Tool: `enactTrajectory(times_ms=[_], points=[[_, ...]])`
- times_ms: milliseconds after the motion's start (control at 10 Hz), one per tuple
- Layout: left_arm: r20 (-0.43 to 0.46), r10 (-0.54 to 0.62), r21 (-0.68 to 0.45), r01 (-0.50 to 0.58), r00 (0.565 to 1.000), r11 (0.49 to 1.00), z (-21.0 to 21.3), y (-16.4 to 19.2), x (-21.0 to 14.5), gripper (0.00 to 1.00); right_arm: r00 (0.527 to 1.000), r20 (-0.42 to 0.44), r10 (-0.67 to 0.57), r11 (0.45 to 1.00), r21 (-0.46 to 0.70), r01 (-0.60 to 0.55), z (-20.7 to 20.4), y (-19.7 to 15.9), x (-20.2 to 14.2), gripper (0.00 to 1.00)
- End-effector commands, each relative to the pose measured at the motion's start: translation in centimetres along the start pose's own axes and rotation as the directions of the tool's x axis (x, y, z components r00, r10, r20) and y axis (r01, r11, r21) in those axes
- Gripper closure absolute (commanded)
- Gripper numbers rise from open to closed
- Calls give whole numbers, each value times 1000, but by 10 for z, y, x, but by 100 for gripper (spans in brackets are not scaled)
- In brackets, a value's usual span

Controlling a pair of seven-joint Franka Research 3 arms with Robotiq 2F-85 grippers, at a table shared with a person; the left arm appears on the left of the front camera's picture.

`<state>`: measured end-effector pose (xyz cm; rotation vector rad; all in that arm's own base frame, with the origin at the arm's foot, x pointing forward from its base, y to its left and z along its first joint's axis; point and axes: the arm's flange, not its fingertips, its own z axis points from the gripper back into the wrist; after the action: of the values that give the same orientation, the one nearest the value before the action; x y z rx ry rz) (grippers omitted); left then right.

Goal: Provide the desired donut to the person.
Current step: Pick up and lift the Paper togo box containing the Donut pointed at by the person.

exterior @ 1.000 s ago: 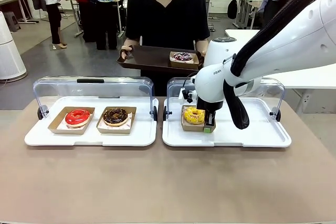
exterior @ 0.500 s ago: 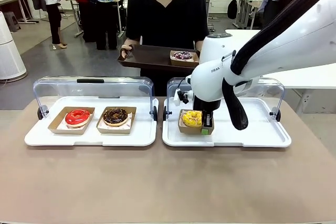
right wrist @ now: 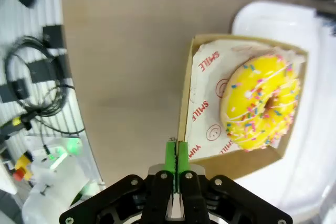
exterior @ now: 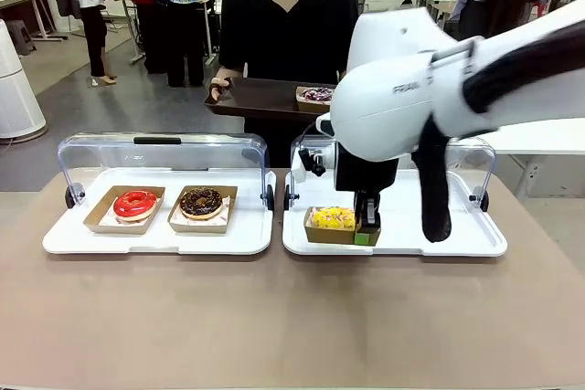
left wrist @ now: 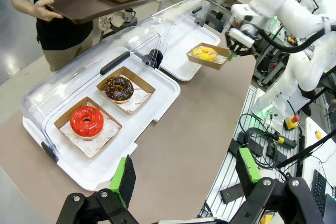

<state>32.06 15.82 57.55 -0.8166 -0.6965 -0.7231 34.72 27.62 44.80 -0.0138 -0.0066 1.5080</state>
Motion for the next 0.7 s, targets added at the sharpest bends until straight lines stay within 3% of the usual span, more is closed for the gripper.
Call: enactTrajectory(times_ms=[0, 300, 600], points=[[11, -23, -6, 23, 1000, 1000, 1, 0, -2, 0, 999, 18, -28, 998, -59, 29, 31, 32, -12, 100], [11, -23, -6, 23, 1000, 1000, 1, 0, -2, 0, 996, 29, -85, 989, -117, 88, 100, 56, -11, 100], [11, -23, -6, 23, 1000, 1000, 1, 0, -2, 0, 991, 63, -116, 987, -105, 122, 144, 41, -12, 100]])
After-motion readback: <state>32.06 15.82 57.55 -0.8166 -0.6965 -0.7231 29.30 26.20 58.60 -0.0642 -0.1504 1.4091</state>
